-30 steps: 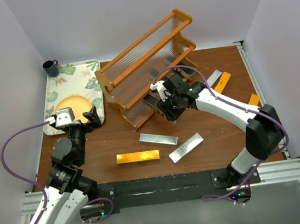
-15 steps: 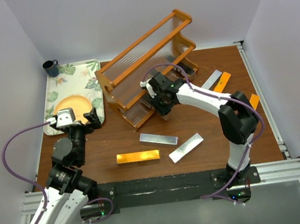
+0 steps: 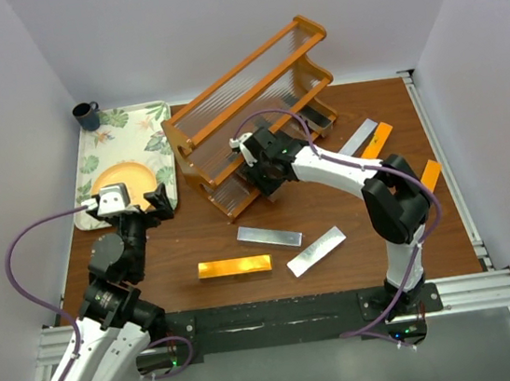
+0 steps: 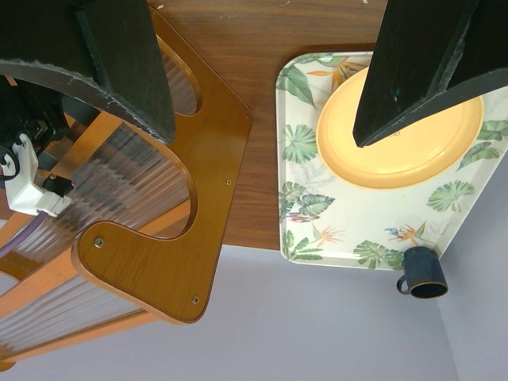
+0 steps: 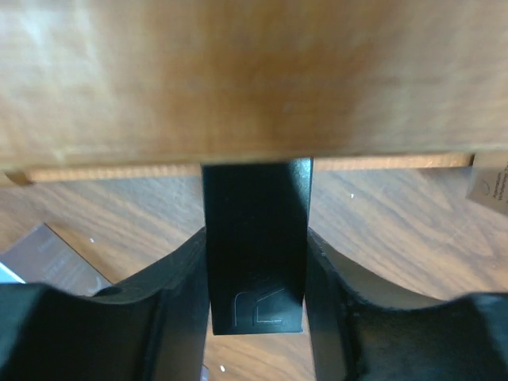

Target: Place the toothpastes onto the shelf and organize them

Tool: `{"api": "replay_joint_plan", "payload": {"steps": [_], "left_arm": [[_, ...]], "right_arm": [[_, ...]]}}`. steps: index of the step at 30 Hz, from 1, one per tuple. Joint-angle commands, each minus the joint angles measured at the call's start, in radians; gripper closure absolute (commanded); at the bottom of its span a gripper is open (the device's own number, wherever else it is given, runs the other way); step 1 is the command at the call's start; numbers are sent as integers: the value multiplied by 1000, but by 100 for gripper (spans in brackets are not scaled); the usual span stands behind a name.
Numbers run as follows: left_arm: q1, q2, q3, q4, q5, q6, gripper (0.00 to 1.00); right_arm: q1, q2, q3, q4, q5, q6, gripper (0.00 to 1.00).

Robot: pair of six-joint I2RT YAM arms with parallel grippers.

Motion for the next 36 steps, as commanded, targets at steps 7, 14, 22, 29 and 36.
{"api": "replay_joint_plan", "payload": {"steps": [7, 14, 22, 29, 36], "left_arm": [[3, 13, -3, 13, 18, 22, 0], [3, 13, -4, 13, 24, 22, 0], [3, 16, -4, 15, 32, 22, 0], [3, 20, -4, 13, 35, 22, 0], [3, 18, -3, 15, 35, 22, 0]], "right_arm": [[7, -38, -5, 103, 17, 43, 36], [7, -156, -157, 177, 23, 62, 34], [6, -268, -343, 349, -27, 63, 33], [-2, -256, -372, 407, -39, 79, 30], [-5, -213, -363, 435, -63, 82, 36]]}}
